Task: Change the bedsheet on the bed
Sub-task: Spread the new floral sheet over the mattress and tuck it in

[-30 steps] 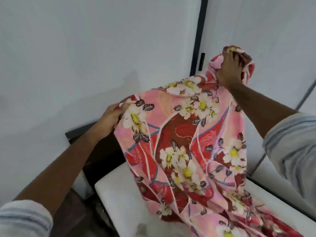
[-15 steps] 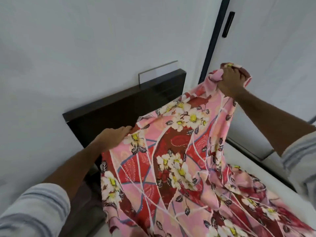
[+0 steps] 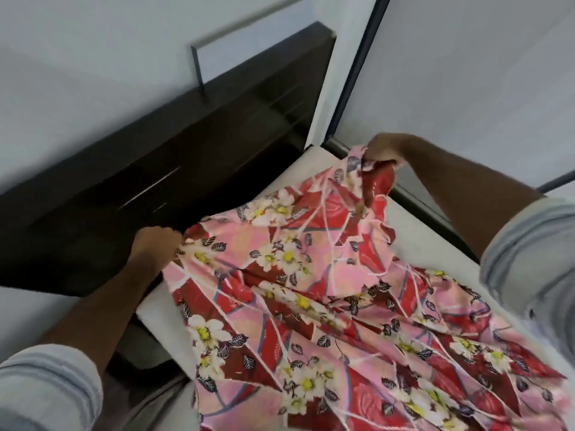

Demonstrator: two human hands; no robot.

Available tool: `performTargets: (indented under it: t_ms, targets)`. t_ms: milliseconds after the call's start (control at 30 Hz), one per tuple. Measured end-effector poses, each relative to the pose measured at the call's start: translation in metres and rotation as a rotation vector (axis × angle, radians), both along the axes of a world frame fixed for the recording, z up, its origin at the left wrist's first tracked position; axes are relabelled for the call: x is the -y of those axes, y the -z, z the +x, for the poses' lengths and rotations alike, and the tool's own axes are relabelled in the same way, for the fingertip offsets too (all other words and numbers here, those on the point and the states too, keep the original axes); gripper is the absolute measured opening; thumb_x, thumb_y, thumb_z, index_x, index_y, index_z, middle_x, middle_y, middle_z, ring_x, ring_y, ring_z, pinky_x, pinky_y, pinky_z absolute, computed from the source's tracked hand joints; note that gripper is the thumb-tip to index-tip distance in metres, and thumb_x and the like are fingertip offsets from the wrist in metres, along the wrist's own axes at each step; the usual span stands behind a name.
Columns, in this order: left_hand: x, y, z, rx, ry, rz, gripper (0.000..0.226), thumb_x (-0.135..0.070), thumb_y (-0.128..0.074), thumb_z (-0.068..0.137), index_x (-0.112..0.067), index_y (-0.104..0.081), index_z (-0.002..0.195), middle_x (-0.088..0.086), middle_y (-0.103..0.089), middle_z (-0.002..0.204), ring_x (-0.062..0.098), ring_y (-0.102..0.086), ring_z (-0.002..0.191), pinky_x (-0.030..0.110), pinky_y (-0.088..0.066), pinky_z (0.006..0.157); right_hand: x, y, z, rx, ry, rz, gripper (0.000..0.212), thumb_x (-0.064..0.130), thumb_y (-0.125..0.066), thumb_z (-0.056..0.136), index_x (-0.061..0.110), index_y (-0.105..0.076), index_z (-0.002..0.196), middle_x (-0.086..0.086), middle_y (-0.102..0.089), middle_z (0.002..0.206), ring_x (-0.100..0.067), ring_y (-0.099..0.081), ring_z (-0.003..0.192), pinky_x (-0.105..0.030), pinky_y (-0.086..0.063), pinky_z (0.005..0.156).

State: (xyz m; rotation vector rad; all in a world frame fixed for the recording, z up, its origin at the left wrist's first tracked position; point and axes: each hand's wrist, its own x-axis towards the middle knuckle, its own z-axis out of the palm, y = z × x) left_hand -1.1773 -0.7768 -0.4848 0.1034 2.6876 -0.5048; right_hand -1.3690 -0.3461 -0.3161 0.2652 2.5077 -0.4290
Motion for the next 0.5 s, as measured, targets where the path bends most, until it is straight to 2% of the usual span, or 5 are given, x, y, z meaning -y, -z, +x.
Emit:
performTargets:
  t_ms: [100, 167, 267, 367, 500]
  targets:
    - [0.007, 0.04, -0.008, -0.012, -0.185, 0.071, 0.019, -0.022, -0.048, 0.101, -0.021, -0.065, 0.106, -0.002, -0.07, 0.099, 0.02, -0.07, 0.092, 0.032, -0.056, 0.077, 0.019, 0.031, -0.049, -0.039, 0.081, -0.141, 0.004, 0.005, -0.057, 0.096, 0.002, -0.06, 0.093, -0.016, -0.065, 0.093, -0.027, -0.067, 0.075, -0.036, -0.062, 0.064]
    - [0.006, 0.067, -0.008, -0.061, -0.549, 0.44, 0.016, -0.018, -0.05, 0.101, -0.011, -0.063, 0.109, 0.008, -0.068, 0.096, 0.026, -0.066, 0.082, 0.037, -0.053, 0.07, 0.028, 0.054, -0.075, -0.238, 0.246, -0.427, 0.01, 0.001, -0.069, 0.086, 0.007, -0.061, 0.084, -0.009, -0.072, 0.087, -0.018, -0.071, 0.076, -0.034, -0.063, 0.071]
    - [-0.007, 0.102, -0.011, -0.128, -1.02, 1.013, 0.03, -0.011, -0.063, 0.097, -0.01, -0.054, 0.125, 0.014, -0.068, 0.106, 0.032, -0.069, 0.083, 0.043, -0.059, 0.065, 0.041, 0.083, -0.09, -0.396, 0.137, -0.574, 0.072, 0.011, -0.075, 0.069, 0.01, -0.048, 0.136, -0.006, -0.061, 0.132, -0.02, -0.06, 0.12, -0.038, -0.048, 0.104]
    - [-0.032, 0.131, 0.0, -0.145, -0.895, 1.117, 0.07, -0.004, -0.061, 0.098, -0.013, -0.024, 0.157, 0.022, -0.043, 0.154, 0.039, -0.05, 0.135, 0.045, -0.043, 0.11, 0.049, 0.119, -0.066, -0.461, -0.312, -0.232, 0.096, 0.033, -0.071, 0.076, 0.009, -0.023, 0.155, -0.014, -0.032, 0.155, -0.035, -0.036, 0.14, -0.046, -0.034, 0.115]
    - [-0.086, 0.151, 0.041, -0.067, -0.363, 0.989, 0.072, -0.002, -0.061, 0.096, -0.012, -0.026, 0.158, 0.015, -0.02, 0.167, 0.034, -0.03, 0.15, 0.041, -0.038, 0.113, 0.024, 0.185, 0.036, -0.108, -0.363, -0.095, 0.075, 0.01, -0.064, 0.092, 0.017, -0.026, 0.155, -0.014, -0.031, 0.158, -0.032, -0.039, 0.14, -0.046, -0.04, 0.11]
